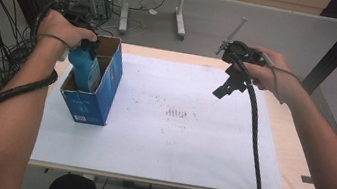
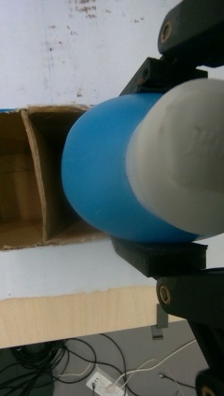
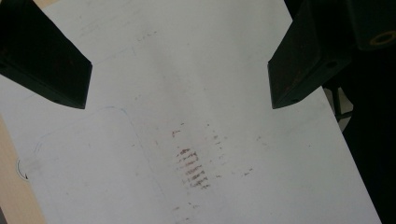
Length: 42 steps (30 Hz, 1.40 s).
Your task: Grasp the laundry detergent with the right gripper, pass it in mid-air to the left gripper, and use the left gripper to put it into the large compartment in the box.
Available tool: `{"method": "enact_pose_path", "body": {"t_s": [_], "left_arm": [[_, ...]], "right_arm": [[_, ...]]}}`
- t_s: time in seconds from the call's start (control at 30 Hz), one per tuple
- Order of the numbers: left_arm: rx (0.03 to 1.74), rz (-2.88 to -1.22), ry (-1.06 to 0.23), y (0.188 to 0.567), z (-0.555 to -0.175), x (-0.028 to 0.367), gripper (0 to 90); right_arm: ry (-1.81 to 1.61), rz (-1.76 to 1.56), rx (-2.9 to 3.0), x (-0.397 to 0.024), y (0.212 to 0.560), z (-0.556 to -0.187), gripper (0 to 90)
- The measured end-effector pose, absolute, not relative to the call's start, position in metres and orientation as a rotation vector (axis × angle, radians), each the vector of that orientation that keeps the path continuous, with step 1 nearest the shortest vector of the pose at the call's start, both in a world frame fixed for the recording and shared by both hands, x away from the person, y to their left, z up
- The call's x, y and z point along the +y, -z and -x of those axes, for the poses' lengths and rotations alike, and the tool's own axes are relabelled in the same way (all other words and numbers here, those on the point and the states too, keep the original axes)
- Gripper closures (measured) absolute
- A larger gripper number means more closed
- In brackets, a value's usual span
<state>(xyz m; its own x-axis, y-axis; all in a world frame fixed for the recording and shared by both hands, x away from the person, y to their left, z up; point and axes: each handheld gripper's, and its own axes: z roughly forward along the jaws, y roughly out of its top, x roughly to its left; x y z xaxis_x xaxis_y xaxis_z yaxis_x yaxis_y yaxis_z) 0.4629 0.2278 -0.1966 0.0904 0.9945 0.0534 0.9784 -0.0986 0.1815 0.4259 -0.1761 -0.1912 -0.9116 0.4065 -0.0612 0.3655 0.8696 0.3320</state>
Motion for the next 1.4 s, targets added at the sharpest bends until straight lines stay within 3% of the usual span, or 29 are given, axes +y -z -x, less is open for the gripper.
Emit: {"method": "enact_pose_path", "body": {"t_s": [1.4], "left_arm": [[2.090, -2.256, -0.178, 0.268, -0.458, 0.224, 37.4]], "right_arm": [[-0.465, -0.606, 2.892, -0.179, 0.196, -0.423, 6.7]]}}
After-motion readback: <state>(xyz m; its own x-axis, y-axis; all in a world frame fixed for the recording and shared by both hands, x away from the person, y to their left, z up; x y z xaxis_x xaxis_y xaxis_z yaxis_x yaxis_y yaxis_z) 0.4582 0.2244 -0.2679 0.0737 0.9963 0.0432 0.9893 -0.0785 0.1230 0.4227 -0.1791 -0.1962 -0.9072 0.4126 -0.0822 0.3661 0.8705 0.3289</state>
